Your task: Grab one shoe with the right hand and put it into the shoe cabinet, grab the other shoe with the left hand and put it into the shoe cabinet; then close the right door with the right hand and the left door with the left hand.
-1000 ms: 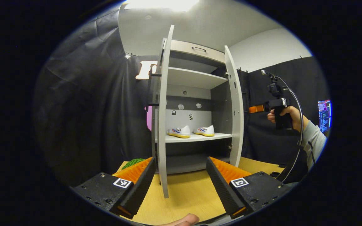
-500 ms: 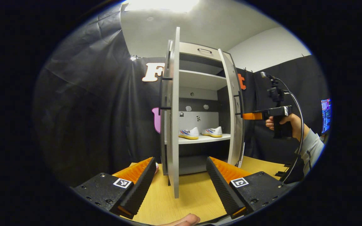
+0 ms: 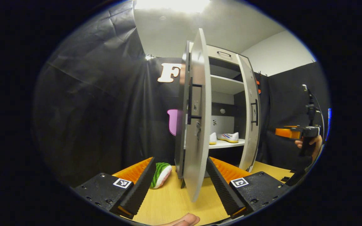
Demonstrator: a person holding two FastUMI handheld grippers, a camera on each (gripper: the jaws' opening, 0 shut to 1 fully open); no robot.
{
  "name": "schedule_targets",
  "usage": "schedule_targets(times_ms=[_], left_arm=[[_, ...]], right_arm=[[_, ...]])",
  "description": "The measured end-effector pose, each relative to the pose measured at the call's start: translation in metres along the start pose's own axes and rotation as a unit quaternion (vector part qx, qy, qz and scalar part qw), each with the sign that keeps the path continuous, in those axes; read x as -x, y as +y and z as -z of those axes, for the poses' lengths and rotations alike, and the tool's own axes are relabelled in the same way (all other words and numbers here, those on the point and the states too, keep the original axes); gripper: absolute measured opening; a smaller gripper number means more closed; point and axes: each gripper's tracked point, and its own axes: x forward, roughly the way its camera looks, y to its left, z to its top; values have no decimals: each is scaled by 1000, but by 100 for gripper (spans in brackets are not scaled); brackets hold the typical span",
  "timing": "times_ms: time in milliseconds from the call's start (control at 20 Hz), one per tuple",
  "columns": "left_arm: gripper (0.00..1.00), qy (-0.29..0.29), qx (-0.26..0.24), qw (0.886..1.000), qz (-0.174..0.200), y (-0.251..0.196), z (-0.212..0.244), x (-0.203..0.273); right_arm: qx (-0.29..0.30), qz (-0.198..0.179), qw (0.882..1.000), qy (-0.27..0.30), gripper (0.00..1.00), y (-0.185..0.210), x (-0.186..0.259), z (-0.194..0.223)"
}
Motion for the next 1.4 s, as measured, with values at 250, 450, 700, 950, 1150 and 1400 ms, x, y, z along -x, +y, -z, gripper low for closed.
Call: schedule_targets(times_ms=[250, 450, 700, 950, 1150, 1400], left_arm=[[99, -8, -25, 999, -43, 41, -21, -17], [97, -11, -55, 995, -77, 65, -37, -35], [99, 9, -51, 995, -86, 64, -56, -74], [98, 4, -26, 996, -84, 59, -85, -102], [98, 9, -32, 996, -77, 50, -98, -114], [98, 38, -32, 997, -55, 39, -89, -122]], right_arm=[[-23, -5, 1000, 7, 96, 8, 51, 40], [-25, 0, 999, 31, 97, 5, 89, 80], [-10, -1, 999, 33, 97, 8, 102, 92], [-8, 1, 1000, 24, 97, -1, 113, 93], [-43, -1, 999, 12, 98, -12, 124, 85], [-50, 9, 999, 15, 96, -28, 129, 93]])
